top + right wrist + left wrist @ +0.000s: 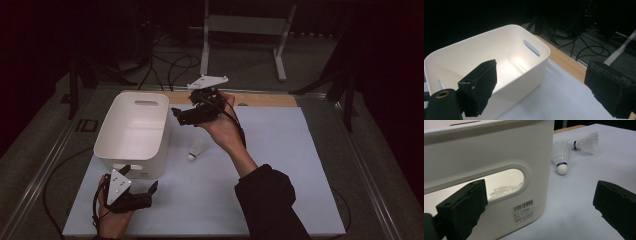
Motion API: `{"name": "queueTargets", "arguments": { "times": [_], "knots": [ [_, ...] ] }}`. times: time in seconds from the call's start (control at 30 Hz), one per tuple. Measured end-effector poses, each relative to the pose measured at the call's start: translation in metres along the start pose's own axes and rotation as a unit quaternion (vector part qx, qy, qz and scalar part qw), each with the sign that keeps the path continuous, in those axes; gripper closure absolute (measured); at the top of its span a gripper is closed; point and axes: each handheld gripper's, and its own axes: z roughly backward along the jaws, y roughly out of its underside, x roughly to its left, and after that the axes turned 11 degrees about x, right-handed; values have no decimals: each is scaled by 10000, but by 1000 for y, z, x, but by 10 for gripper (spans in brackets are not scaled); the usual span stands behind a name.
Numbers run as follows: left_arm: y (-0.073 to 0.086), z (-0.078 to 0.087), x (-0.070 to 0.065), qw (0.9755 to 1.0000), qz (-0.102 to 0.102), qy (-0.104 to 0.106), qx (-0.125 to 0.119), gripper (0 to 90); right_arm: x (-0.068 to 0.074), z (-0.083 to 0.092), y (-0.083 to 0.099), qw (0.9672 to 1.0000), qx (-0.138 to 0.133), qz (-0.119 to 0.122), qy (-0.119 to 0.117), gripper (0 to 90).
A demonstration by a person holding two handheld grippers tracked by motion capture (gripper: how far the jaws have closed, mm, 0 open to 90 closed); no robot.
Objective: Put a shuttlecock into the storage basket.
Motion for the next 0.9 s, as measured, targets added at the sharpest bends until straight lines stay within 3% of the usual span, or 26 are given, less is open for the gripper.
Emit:
{"name": "queueTargets", "arguments": {
  "times": [0.9],
  "knots": [
    [0,0,-1,10000,-9,2,-1,1,-22,-2,19,9997,26,-182,152,103]
  ]
}}
